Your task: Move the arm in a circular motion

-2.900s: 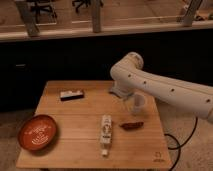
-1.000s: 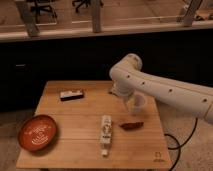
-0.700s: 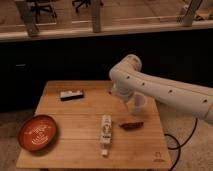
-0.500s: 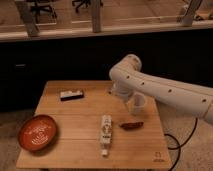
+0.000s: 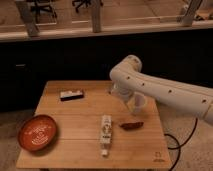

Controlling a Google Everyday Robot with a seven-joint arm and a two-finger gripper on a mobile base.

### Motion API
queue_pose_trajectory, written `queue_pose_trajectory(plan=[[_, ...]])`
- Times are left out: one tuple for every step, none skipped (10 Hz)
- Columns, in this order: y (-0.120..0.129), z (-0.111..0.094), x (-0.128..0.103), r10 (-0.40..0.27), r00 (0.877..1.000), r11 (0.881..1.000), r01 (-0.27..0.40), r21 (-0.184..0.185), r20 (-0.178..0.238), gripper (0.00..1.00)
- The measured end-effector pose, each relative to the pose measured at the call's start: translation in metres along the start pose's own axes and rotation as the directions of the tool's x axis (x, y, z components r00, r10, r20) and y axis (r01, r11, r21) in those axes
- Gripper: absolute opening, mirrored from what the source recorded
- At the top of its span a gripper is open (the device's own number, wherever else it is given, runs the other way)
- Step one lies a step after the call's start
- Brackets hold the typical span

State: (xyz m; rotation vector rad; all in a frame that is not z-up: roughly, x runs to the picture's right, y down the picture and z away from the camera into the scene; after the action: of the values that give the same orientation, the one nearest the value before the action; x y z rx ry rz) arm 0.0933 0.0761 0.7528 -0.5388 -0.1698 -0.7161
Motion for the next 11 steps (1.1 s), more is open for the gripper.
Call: queue_pose_trajectory(plan=[[0.0,0.001,0.0,-0.013,1.0,1.0,0.013,0.001,-0.001,0.8],[0.0,0.002,0.001,-0.017,1.0,1.0,0.017,0.0,-0.001,0.8],[-0.002,0.003,-0.001,-0.028,1.0,1.0,0.028,0.002,-0.002,0.8],[-0.002,0.004,-0.001,-0.052,0.999,0.999,0.052,0.004,-0.002,0.8],[-0.002,0.005,0.0,-0.067,0.998,0.998,0.067,0.005,-0.002,0.8],[-0.002,0.006,0.0,-0.068,0.998,0.998,0.068,0.006,-0.002,0.8],[-0.004,0.006,0.0,-0.072,0.997,0.997,0.072,0.007,-0.003,0.8],[-0.006,0.008,-0.001,-0.085,0.996,0.996,0.085,0.01,-0.002,0.8],[-0.004,0.009,0.001,-0.094,0.996,0.996,0.094,0.011,-0.003,0.8],[-0.005,0.01,0.001,-0.104,0.995,0.995,0.104,0.013,-0.004,0.8],[-0.005,0.011,0.002,-0.112,0.994,0.994,0.112,0.015,-0.006,0.8]])
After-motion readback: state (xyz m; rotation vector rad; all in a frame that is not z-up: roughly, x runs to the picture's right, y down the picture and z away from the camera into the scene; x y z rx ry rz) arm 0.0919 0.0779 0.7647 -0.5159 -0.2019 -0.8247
